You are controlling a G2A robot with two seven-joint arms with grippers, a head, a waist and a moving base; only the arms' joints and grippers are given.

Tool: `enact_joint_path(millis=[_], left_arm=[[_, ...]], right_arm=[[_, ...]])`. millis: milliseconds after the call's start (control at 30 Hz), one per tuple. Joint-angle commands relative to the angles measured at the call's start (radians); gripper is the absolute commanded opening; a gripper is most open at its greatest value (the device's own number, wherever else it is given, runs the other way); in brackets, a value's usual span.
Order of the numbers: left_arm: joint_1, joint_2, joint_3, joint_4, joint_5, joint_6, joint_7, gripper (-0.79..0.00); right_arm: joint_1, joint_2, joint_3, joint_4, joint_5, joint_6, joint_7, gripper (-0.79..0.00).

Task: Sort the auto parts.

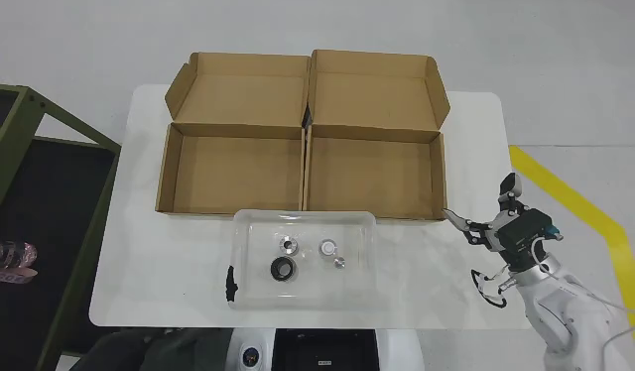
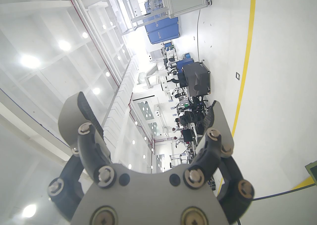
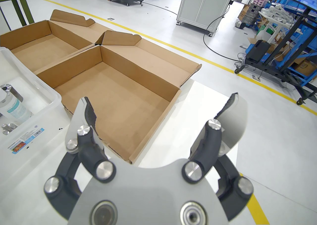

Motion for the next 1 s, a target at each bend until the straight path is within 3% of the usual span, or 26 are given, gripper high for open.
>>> enact_joint_path(millis=[0, 533, 967], left_arm=[[0.0, 0.0, 0.0, 0.0, 0.0, 0.0, 0.0, -0.001], [0.0, 0.0, 0.0, 0.0, 0.0, 0.0, 0.0, 0.0], [0.0, 0.0, 0.0, 0.0, 0.0, 0.0, 0.0, 0.0]], right_arm=[[0.0, 0.0, 0.0, 0.0, 0.0, 0.0, 0.0, 0.0], [0.0, 0.0, -0.001, 0.002, -0.002, 0.002, 0.005, 0.0], [0.084, 0.012, -0.133, -0.064, -0.039, -0.127, 0.199, 0.0]])
